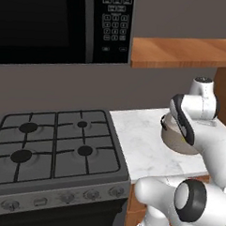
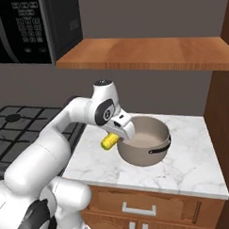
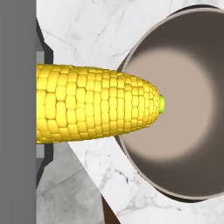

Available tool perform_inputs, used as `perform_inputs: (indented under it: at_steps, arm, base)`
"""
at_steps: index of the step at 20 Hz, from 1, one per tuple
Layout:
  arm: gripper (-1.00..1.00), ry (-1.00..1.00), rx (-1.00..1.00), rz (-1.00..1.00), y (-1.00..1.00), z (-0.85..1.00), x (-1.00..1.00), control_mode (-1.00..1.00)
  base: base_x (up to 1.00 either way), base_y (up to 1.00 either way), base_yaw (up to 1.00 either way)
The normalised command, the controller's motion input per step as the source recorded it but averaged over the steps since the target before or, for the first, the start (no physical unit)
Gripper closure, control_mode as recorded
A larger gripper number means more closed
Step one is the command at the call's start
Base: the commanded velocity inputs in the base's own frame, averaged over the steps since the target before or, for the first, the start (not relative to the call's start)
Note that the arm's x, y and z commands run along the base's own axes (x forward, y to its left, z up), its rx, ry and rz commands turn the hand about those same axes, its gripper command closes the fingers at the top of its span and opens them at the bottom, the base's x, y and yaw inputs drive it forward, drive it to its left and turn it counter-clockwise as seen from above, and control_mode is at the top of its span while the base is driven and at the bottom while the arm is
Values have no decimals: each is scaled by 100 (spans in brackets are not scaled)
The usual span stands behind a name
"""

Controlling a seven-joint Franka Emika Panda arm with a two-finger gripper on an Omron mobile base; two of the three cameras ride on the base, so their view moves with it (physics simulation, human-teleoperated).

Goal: Turn on the sink faucet. Then move the corn from the counter to the sink. Turn off the sink. Move the vegetable from the sink to the pot next to the stove. Finally move the pot to the front right burner.

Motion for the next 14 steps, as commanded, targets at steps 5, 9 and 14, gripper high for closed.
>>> perform_inputs:
  at_steps: [5,9,14]
  arm:
    - [100,0,0,0,-36,10,33,-100]
    - [100,0,0,0,-33,-1,44,-100]
    - [100,0,0,0,-25,-16,49,-100]
  base:
    - [0,0,0]
    - [0,0,0]
    - [0,0,0]
